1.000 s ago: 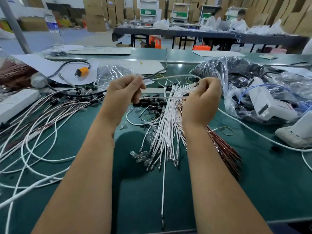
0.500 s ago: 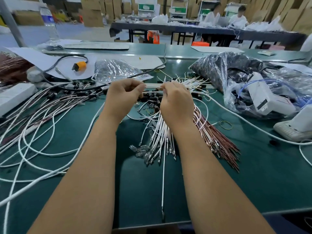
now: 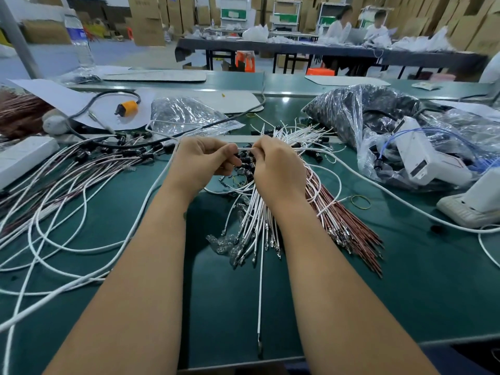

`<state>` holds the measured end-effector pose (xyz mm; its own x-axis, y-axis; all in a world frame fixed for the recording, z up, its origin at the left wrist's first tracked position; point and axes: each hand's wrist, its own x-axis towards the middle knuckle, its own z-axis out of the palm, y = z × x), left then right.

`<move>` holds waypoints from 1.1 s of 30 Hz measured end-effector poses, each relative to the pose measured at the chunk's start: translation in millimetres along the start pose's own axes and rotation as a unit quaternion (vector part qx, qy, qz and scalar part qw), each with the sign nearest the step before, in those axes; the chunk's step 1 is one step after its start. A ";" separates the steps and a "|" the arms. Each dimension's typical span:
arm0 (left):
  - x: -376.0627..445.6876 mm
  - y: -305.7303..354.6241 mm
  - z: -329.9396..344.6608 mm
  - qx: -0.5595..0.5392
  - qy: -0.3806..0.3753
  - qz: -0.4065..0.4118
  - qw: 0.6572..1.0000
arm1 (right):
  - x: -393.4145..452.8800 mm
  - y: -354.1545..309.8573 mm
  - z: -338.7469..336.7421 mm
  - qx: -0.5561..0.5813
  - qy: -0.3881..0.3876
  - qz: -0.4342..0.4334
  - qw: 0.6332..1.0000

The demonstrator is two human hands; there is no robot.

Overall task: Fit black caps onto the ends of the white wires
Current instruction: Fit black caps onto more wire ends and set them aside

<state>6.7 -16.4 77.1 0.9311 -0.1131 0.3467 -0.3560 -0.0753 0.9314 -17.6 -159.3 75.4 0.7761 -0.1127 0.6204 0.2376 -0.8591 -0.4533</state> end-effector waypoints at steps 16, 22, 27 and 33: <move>15.4 -24.8 -2.2 0.474 0.047 -0.096 0.874 | 1.7 4.3 1.3 0.039 -0.008 0.084 0.996; 15.1 -22.3 5.4 0.453 0.082 -0.032 0.887 | 0.9 2.4 3.7 0.025 -0.037 0.074 0.996; 16.2 -20.7 7.7 0.314 0.106 -0.003 0.943 | 0.2 -0.3 2.6 0.053 -0.017 0.084 0.995; 11.3 -4.0 6.8 -0.171 0.139 -0.104 0.970 | -1.7 -4.1 -0.6 0.105 0.000 0.064 0.992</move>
<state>18.1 -24.1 76.6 0.9822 0.1445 0.1200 -0.1558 0.2697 0.9502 -20.2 -155.9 76.5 0.8078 -0.2136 0.5494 0.2543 -0.7145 -0.6517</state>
